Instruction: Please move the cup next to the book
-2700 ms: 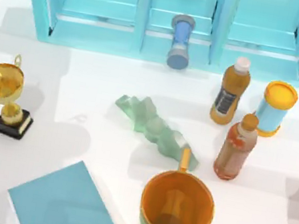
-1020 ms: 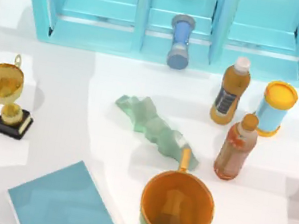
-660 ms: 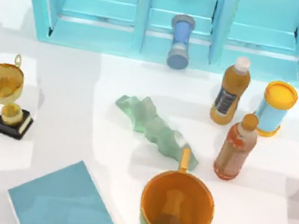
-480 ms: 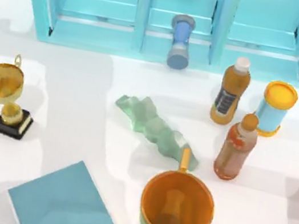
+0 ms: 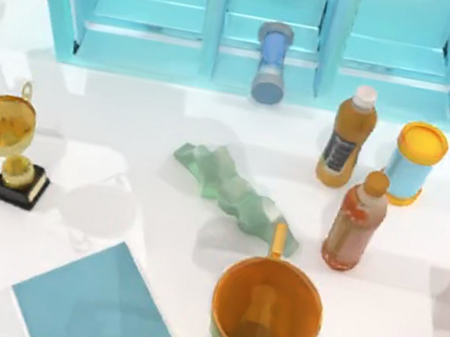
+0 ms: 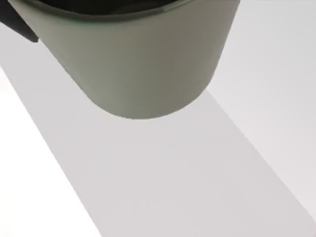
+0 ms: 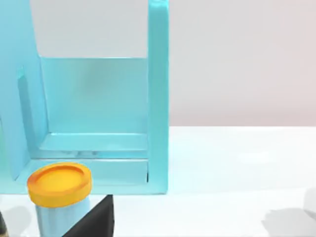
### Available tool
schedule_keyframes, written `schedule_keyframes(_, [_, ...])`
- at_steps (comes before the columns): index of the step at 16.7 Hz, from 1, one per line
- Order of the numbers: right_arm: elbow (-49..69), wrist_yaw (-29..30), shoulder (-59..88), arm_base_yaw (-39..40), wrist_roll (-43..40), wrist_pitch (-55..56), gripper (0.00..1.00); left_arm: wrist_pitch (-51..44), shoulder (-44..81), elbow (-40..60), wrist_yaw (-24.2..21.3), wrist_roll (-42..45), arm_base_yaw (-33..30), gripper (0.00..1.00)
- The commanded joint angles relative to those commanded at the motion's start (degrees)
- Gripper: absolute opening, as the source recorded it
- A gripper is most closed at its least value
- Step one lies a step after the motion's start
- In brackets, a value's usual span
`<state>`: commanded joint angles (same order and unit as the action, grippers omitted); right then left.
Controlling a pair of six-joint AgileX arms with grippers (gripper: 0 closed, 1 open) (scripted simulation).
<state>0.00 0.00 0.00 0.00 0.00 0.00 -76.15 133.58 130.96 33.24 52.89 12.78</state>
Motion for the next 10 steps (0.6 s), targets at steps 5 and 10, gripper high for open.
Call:
schedule_keyframes(5, [0.0,0.0,0.0,0.0,0.0,0.0,1.0,-0.9,-22.9,-26.9,-13.1,-32.5,-6.0,0.0])
schedule_keyframes(10, [0.0,0.0,0.0,0.0,0.0,0.0,1.0,0.4,-40.8,-50.0,-27.0,-52.4,-14.3,0.0])
